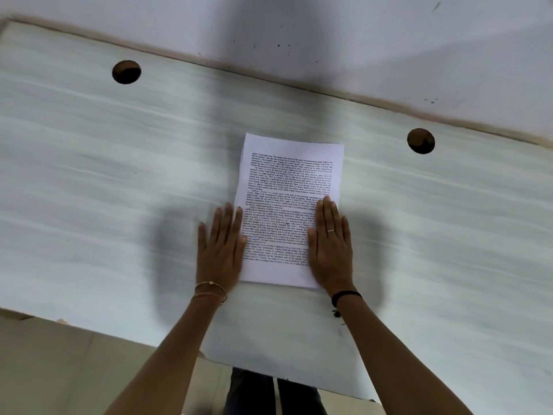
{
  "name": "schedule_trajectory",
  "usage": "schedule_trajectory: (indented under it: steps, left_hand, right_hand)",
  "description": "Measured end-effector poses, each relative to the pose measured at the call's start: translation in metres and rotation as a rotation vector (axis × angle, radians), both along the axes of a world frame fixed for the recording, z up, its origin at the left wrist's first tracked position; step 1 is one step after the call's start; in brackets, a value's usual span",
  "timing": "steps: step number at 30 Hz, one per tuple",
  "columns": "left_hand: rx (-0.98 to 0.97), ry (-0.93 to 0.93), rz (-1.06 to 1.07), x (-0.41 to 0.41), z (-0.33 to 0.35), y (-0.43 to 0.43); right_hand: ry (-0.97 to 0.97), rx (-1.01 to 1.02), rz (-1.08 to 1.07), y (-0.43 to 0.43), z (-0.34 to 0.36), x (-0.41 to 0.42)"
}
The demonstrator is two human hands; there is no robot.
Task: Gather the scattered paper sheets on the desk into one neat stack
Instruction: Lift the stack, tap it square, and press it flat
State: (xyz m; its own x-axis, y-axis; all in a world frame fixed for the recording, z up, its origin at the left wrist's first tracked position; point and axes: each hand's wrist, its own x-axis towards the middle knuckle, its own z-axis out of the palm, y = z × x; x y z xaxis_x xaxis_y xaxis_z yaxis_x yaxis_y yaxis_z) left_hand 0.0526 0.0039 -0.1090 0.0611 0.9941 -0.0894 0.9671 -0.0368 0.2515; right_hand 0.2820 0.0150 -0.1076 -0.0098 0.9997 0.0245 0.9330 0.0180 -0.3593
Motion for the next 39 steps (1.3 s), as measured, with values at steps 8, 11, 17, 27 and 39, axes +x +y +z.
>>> schedule_trajectory:
  steps: [8, 11, 17, 27, 39]
  left_hand:
    - [0.070, 0.061, 0.117, 0.053, 0.023, 0.006]
    - [0.036, -0.042, -0.070, 0.103, 0.020, 0.008]
    - [0.002, -0.118, 0.064, 0.056, 0.006, 0.013]
    - [-0.014, -0.084, 0.033, 0.000, 0.007, 0.011]
    - [0.033, -0.068, 0.334, -0.002, 0.012, 0.012]
  right_hand:
    - [-0.011, -0.006, -0.001, 0.000, 0.002, 0.000]
    - [-0.024, -0.012, 0.010, 0.001, 0.002, 0.000]
    - [-0.015, -0.022, 0.002, 0.001, 0.003, 0.000]
    - [0.022, -0.015, 0.001, 0.001, 0.004, 0.000]
    - [0.240, 0.027, -0.005, 0.001, 0.012, 0.002]
